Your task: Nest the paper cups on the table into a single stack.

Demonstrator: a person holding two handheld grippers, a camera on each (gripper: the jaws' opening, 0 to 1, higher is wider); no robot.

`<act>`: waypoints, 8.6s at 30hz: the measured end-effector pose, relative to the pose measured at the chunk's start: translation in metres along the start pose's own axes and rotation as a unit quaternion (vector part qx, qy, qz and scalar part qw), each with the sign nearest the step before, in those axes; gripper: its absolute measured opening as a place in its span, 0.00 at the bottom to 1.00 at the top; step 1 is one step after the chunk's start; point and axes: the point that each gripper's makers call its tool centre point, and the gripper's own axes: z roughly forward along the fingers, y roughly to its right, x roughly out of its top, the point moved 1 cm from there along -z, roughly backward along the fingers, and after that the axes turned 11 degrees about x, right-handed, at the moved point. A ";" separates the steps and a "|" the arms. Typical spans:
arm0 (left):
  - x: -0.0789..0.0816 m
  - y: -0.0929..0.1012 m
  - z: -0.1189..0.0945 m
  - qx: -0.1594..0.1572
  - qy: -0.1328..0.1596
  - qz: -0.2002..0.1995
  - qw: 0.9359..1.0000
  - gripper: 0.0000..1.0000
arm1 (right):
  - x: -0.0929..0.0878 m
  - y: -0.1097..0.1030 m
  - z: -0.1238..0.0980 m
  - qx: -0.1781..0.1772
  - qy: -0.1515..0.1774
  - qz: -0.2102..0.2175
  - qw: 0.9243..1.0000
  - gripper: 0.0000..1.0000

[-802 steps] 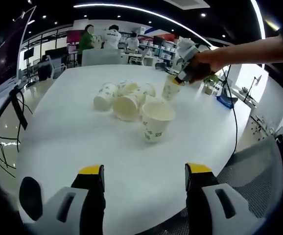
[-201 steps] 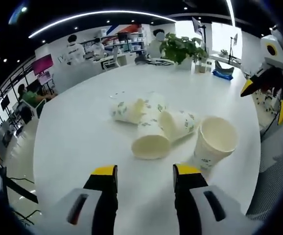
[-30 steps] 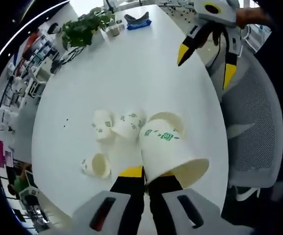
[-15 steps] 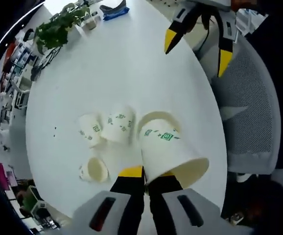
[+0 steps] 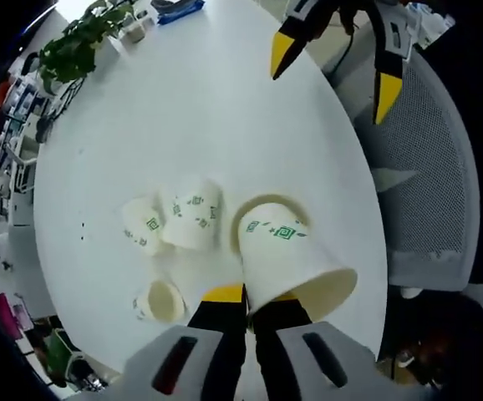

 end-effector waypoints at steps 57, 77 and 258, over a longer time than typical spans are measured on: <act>0.019 -0.003 -0.001 0.000 -0.002 -0.010 1.000 0.10 | -0.008 0.001 0.000 -0.003 0.006 0.015 1.000 0.61; 0.009 -0.008 -0.016 0.038 0.078 -0.129 0.988 0.32 | -0.006 -0.004 0.005 0.001 0.001 0.012 1.000 0.61; -0.116 -0.085 0.014 0.245 0.192 -0.517 0.798 0.00 | -0.008 -0.019 0.022 -0.014 0.000 0.064 0.998 0.73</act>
